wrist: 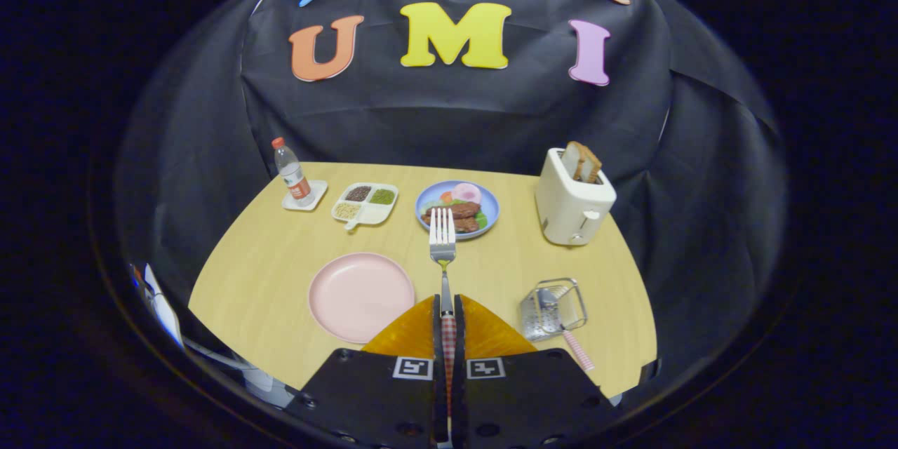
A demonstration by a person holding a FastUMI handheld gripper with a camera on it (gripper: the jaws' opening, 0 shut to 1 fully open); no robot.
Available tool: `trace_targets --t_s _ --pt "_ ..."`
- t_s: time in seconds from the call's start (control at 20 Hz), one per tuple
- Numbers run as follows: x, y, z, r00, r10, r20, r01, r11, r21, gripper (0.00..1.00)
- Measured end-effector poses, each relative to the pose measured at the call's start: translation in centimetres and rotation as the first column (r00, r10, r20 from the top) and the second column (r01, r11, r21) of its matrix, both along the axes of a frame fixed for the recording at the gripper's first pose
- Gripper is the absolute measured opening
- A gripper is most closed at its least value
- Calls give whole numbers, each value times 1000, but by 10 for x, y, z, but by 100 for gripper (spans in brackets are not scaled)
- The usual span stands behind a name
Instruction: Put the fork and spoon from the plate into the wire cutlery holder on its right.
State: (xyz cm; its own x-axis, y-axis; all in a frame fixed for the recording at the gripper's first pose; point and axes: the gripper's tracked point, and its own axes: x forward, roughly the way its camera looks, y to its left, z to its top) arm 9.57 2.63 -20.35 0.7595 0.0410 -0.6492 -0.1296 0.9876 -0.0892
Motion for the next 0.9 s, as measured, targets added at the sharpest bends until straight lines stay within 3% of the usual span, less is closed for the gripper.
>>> trace_targets --t_s 0.45,0.7,0.9 --pt "-1 -106 12 996 -78 -51 76 996 -44 3" --pt "-1 -140 -11 972 -96 -213 86 995 -57 3" --pt "3 -151 -44 926 -88 -368 62 995 -83 3"
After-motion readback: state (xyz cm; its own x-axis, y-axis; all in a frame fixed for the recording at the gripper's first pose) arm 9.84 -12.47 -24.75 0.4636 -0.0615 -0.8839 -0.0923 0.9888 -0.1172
